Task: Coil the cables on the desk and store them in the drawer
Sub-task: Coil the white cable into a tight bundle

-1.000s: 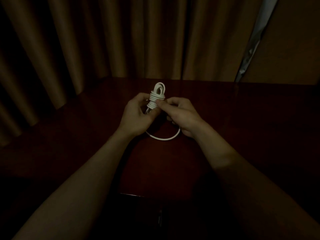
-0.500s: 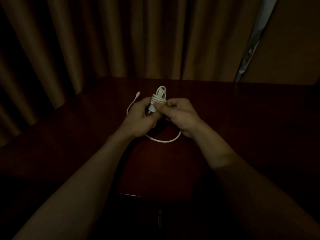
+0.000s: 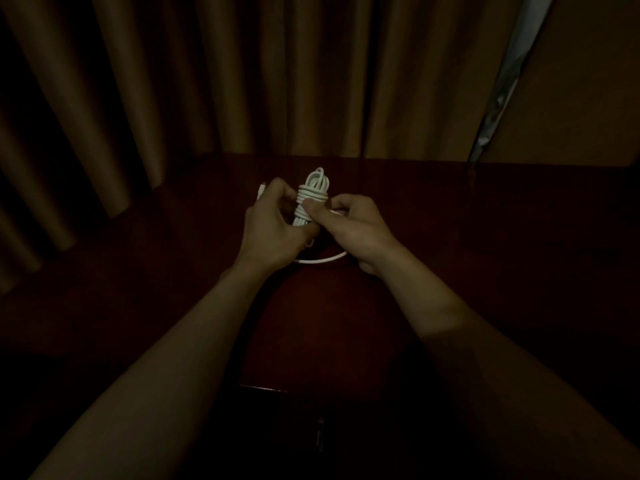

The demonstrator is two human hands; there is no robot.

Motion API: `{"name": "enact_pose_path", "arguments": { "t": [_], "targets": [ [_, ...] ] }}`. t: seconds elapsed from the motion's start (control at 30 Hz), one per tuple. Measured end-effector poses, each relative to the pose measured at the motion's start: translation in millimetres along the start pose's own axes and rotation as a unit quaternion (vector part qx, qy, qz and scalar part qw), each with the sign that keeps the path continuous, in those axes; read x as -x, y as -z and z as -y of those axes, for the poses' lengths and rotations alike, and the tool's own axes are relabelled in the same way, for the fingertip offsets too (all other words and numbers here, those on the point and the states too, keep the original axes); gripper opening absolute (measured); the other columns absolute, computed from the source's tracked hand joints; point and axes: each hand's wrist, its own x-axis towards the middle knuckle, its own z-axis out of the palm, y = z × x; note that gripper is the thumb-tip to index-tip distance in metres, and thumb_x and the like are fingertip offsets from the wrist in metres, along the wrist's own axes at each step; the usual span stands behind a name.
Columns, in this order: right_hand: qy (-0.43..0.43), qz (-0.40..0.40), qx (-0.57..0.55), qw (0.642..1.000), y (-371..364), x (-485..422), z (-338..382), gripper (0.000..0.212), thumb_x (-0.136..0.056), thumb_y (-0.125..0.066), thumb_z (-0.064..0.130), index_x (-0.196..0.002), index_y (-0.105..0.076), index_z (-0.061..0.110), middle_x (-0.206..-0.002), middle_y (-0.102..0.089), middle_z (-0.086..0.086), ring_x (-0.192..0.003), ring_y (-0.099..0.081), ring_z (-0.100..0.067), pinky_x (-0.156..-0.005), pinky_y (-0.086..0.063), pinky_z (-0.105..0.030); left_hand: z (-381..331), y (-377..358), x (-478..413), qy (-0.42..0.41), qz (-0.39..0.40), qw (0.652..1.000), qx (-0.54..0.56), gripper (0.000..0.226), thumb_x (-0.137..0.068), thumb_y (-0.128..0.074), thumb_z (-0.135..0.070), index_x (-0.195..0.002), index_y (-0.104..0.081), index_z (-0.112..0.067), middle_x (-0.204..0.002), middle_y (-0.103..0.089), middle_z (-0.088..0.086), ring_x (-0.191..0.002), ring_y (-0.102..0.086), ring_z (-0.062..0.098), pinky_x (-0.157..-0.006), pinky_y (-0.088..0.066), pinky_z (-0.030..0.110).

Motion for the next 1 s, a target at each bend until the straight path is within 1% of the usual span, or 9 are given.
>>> {"name": "enact_pose_path", "arguments": {
  "t": [0.1,0.27,0.43,0.6,0.7,0.8,0.87,0.93,1.0],
  "targets": [
    [0.005,0.0,0.018,1.0,4,0,1,0.025,-0.096,-0.072,0.028,-0.095,-0.072,0.003,-0.089,-0.078,-0.008,-0.077,-0.074,-0.01,-0.069,-0.058,-0.022,2,0,-1,0.0,0.037,0.999,0.004,0.04,-0.081,-0.084,-0.026,-0.107,-0.055,-0.017,-0.094,-0.071,-0.007,-0.077,-0.072,0.006,-0.069,-0.063,0.037],
    [0.024,0.022,0.004,0.999,10,1,2,0.018,-0.099,-0.069,0.021,-0.089,-0.073,0.006,-0.082,-0.075,-0.004,-0.072,-0.072,-0.007,-0.066,-0.055,-0.019,0,0,-3,-0.001,0.131,0.99,0.061,0.031,-0.1,-0.066,-0.02,-0.131,-0.061,-0.016,-0.113,-0.073,-0.006,-0.1,-0.071,0.003,-0.086,-0.057,0.026],
    [-0.005,0.052,-0.001,0.999,11,-1,2,0.024,-0.101,-0.065,0.022,-0.079,-0.068,0.016,-0.086,-0.074,-0.003,-0.08,-0.071,-0.01,-0.07,-0.053,-0.023,2,-1,-2,-0.01,0.095,0.993,0.067,0.029,-0.097,-0.07,-0.017,-0.125,-0.068,-0.011,-0.107,-0.077,0.0,-0.099,-0.074,0.012,-0.09,-0.061,0.041],
    [-0.07,0.112,-0.111,0.985,9,-1,6,0.017,-0.105,-0.056,0.017,-0.106,-0.07,0.007,-0.094,-0.071,-0.005,-0.051,-0.051,-0.003,-0.048,-0.041,-0.017,-1,0,0,-0.055,0.039,0.997,0.024,0.038,-0.092,-0.077,-0.02,-0.13,-0.071,-0.023,-0.109,-0.074,-0.017,-0.102,-0.068,-0.007,-0.087,-0.053,0.013],
    [-0.093,0.128,-0.127,0.979,7,2,7,0.023,-0.103,-0.062,0.024,-0.111,-0.068,0.004,-0.087,-0.067,-0.003,-0.048,-0.049,-0.001,-0.046,-0.039,-0.017,-2,1,1,-0.07,0.021,0.997,-0.005,0.038,-0.089,-0.08,-0.017,-0.126,-0.074,-0.025,-0.102,-0.07,-0.026,-0.095,-0.065,-0.017,-0.08,-0.048,0.004],
    [-0.065,0.082,-0.094,0.99,3,3,5,0.025,-0.102,-0.064,0.027,-0.105,-0.07,0.003,-0.083,-0.07,-0.004,-0.05,-0.06,-0.001,-0.046,-0.044,-0.016,1,0,0,-0.067,0.019,0.997,-0.035,0.038,-0.083,-0.083,-0.018,-0.12,-0.075,-0.024,-0.099,-0.073,-0.021,-0.091,-0.068,-0.01,-0.078,-0.055,0.014],
    [-0.046,0.059,-0.08,0.994,3,1,2,0.027,-0.102,-0.063,0.027,-0.106,-0.07,0.001,-0.091,-0.075,-0.009,-0.065,-0.07,-0.005,-0.055,-0.05,-0.016,3,-1,-1,-0.065,0.032,0.997,-0.034,0.039,-0.082,-0.084,-0.024,-0.119,-0.072,-0.024,-0.102,-0.074,-0.018,-0.095,-0.069,-0.004,-0.082,-0.057,0.023],
    [-0.041,0.074,-0.049,0.995,7,-3,0,0.034,-0.102,-0.064,0.03,-0.113,-0.071,-0.001,-0.104,-0.077,-0.013,-0.085,-0.074,-0.013,-0.071,-0.055,-0.023,3,0,-1,-0.052,0.074,0.996,0.002,0.041,-0.084,-0.079,-0.028,-0.123,-0.066,-0.025,-0.108,-0.073,-0.015,-0.101,-0.069,-0.001,-0.089,-0.058,0.03],
    [-0.036,0.1,-0.025,0.994,13,-4,-1,0.035,-0.102,-0.063,0.031,-0.116,-0.07,-0.001,-0.102,-0.078,-0.011,-0.086,-0.073,-0.014,-0.073,-0.054,-0.024,2,2,-2,-0.032,0.132,0.99,0.038,0.043,-0.087,-0.07,-0.03,-0.128,-0.064,-0.025,-0.111,-0.074,-0.01,-0.102,-0.071,0.006,-0.091,-0.059,0.037]
  ]
}}
